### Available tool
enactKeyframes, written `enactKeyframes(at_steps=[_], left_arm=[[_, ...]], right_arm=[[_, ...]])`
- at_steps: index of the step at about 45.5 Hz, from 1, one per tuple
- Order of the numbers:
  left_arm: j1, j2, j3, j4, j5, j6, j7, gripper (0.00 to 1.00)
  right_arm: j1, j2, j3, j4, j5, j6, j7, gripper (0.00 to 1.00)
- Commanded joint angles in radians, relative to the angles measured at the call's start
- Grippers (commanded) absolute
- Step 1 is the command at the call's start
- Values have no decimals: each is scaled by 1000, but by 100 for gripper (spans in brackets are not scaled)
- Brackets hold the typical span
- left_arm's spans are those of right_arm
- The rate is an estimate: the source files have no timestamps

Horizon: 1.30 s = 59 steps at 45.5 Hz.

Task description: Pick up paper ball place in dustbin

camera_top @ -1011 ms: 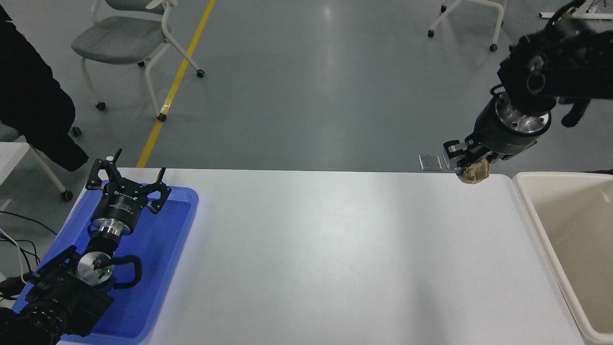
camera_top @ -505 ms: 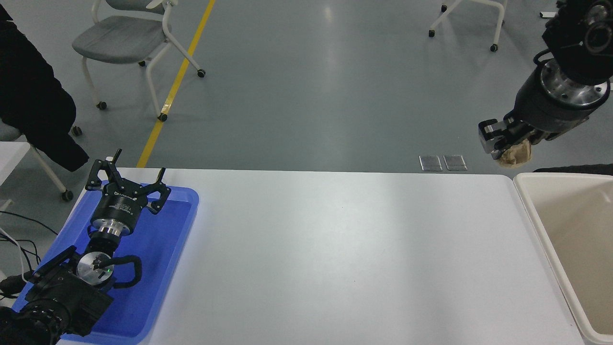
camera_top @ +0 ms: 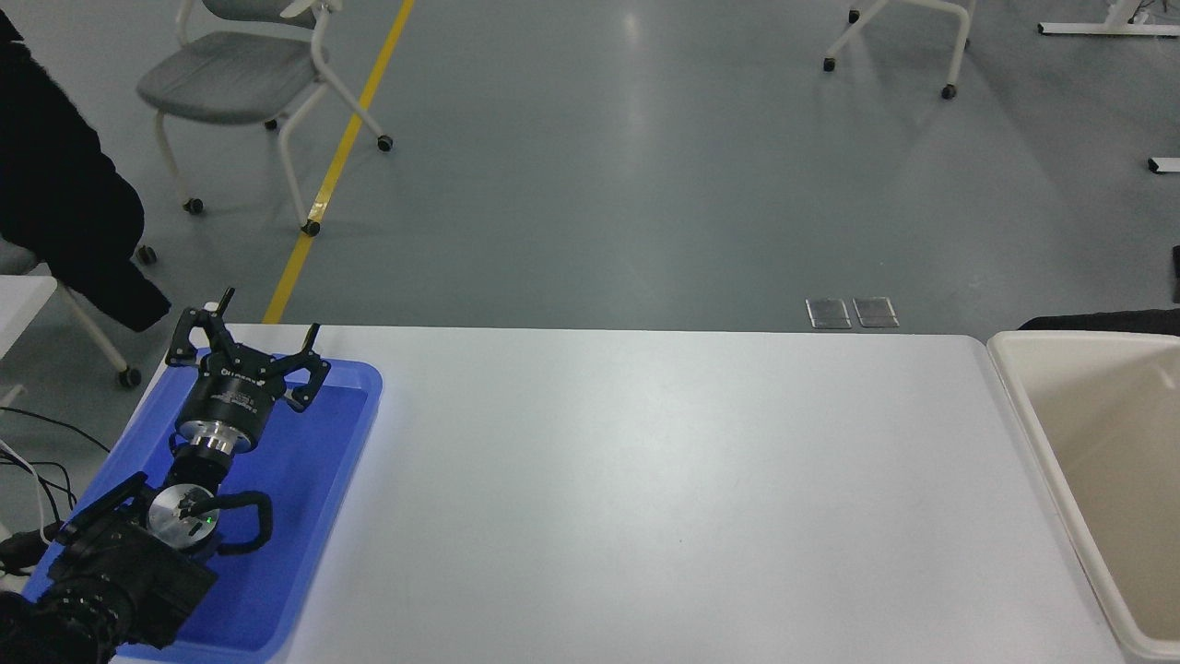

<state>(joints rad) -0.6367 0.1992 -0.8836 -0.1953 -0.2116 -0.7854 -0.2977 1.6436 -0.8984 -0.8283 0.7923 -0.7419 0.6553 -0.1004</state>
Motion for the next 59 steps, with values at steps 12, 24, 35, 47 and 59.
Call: enactKeyframes(at_steps=[12,24,35,47,59], left_arm=[[-1,0,0,0,0,0,0,100],[-1,0,0,0,0,0,0,100],[-1,0,0,0,0,0,0,100],[0,0,0,0,0,0,0,100],[0,0,0,-3,0,0,0,100]], right_arm=[[-820,170,567,-392,-16,-374,28,0],[-926,289,683,-469,-7,-468,24,0],[-962,340,776,-499,-5,-480,24,0],[-962,348,819,-510,-4,-517,24,100],[-962,345,841,-510,-4,-517,24,100]])
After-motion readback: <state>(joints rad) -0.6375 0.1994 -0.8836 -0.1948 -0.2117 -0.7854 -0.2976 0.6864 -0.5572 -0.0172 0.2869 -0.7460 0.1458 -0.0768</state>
